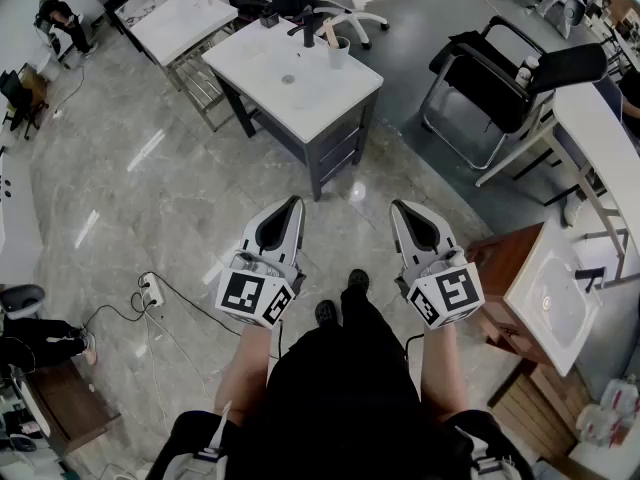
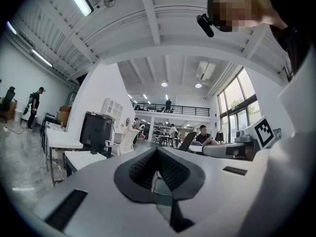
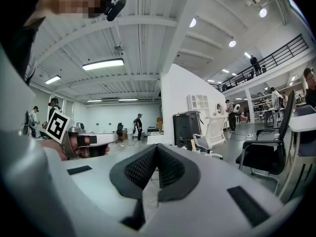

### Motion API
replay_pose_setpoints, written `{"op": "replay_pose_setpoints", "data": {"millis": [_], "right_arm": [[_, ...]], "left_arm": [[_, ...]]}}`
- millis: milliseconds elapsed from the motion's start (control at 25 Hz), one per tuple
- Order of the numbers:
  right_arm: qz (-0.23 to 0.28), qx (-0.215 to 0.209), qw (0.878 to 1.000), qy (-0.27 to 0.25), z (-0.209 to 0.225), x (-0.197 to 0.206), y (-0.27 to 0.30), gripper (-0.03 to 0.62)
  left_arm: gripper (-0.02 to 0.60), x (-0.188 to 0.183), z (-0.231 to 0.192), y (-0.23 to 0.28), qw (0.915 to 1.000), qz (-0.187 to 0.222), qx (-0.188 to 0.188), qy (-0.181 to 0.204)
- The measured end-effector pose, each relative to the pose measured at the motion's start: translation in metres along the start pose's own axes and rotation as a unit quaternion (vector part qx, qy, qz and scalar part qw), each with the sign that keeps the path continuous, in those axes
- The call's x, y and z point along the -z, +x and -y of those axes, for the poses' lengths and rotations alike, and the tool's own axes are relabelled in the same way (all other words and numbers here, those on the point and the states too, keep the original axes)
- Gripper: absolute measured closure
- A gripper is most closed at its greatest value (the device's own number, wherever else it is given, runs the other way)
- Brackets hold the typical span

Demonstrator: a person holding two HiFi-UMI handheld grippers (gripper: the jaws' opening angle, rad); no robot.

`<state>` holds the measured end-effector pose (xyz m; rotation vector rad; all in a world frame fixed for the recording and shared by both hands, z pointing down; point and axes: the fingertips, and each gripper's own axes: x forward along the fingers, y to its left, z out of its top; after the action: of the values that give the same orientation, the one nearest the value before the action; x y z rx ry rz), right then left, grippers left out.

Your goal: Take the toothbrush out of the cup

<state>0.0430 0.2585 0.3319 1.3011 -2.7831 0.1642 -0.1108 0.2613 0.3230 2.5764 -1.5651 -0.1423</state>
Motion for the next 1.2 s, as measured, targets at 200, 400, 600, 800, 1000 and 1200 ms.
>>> {"op": "replay_pose_setpoints", "data": {"millis": [200,400,600,800,1000,1200], "right_arm": [[0.001,0.002,1.0,-0.01,-0.013,-0.005,-0.004,0.565],[0.009,0.019,1.0,0.012,-0.014,-0.003,-0.009,0.565],[0.005,0.031,0.999,0.015,-0.006,0.004,-0.003,0.565],[0.003,0.024,0.999,0.021,0.014,0.008,0.022,0.565],[0.005,0.015,1.0,0.026,0.046,0.005,0.057,0.565],[-0.002,-0.009,1.0,0.023,0.084,0.0,0.1,0.565]], "left_arm": [[0.566,-0.007,0.004,-0.012,1.0,0.001,0.006,0.002],[0.566,-0.003,0.002,-0.015,1.0,-0.002,0.009,0.003],[0.566,0.005,-0.005,-0.008,0.9999,-0.012,0.007,0.0],[0.566,0.006,-0.021,0.015,0.9999,-0.016,0.003,-0.003],[0.566,0.0,-0.034,0.052,0.9998,-0.016,0.0,0.007],[0.566,-0.001,-0.051,0.103,0.9996,-0.023,-0.013,0.008]]}}
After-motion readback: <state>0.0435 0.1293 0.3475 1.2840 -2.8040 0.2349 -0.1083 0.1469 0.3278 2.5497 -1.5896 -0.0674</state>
